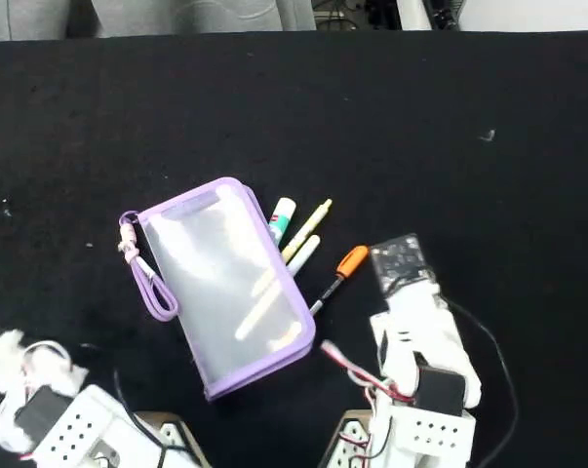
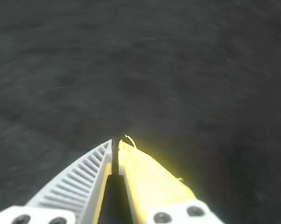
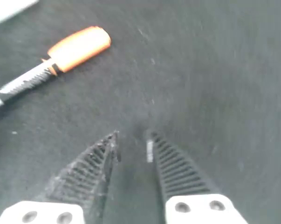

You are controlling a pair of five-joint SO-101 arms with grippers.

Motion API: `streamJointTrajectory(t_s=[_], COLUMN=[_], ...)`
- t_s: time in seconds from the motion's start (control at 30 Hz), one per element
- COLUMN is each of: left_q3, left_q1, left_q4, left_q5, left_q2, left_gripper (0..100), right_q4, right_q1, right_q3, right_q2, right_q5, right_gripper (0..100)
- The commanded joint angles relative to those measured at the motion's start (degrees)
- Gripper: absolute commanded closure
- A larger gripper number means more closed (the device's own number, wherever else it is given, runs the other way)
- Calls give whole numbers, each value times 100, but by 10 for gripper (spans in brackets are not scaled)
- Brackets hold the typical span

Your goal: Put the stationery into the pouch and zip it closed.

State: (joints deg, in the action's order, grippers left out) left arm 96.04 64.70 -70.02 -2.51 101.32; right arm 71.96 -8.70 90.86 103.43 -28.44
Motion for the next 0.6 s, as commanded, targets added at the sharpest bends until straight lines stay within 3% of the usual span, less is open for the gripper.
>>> streamJointTrajectory(t_s=[0.0,0.17,0.33,0.57], left_q3=[154,154,154,154], left_q1=[831,2202,2185,2176], left_q4=[475,545,237,79], left_q5=[-26,-26,-26,-26], left_q2=[26,18,18,18], left_gripper=[968,969,969,967], right_q4=[-141,-352,-589,-774], right_q1=[1020,2136,2910,4070], right_q3=[-629,-1165,-2360,-5086], right_q2=[444,418,-444,-3996], right_q5=[70,545,1143,2312], right_gripper=[834,832,832,832])
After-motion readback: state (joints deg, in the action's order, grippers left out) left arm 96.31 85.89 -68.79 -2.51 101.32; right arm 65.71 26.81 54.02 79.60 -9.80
